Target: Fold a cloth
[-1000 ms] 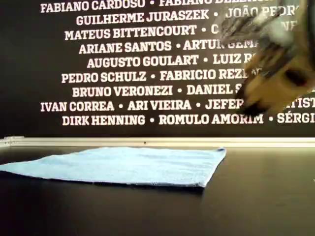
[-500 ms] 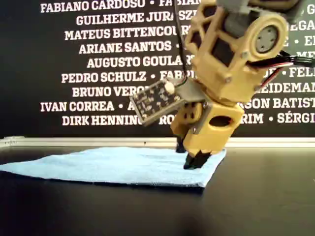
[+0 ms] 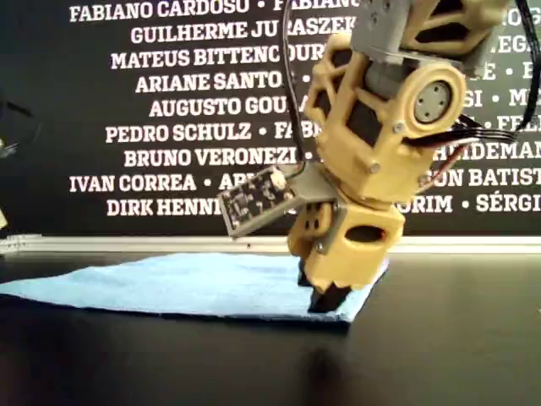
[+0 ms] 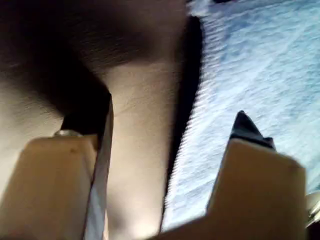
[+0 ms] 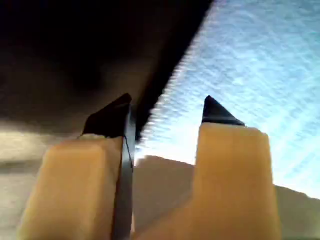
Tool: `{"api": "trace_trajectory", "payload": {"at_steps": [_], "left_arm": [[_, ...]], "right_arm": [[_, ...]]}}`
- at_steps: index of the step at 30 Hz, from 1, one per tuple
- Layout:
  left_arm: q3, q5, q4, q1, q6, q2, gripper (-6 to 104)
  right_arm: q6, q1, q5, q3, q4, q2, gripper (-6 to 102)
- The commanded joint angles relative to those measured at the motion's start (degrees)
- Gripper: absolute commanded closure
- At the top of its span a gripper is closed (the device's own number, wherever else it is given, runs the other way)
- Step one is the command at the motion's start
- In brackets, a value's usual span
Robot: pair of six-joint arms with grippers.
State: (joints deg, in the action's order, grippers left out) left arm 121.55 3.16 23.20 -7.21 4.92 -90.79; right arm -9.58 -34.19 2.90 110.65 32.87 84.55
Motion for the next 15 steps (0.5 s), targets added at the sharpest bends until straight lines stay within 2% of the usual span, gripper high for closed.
{"api": "trace_trajectory", "payload": {"at_steps": [1,11,15], "left_arm": [[-4.7,-0.1,-1.0,1.5,0.4,1.9,13],[-9.8,-0.2,-1.0,1.6,0.4,9.9,13],[-11.0,-0.2,-1.0,3.3,0.4,10.1,14]], "right_arm": [[-0.35,0.7,-0.3,-4.7,-2.7,0.0,39],[-0.35,0.8,-0.3,-9.8,-2.7,-10.1,39],[-0.35,0.9,-0.3,-12.4,-2.7,-10.3,39]]}}
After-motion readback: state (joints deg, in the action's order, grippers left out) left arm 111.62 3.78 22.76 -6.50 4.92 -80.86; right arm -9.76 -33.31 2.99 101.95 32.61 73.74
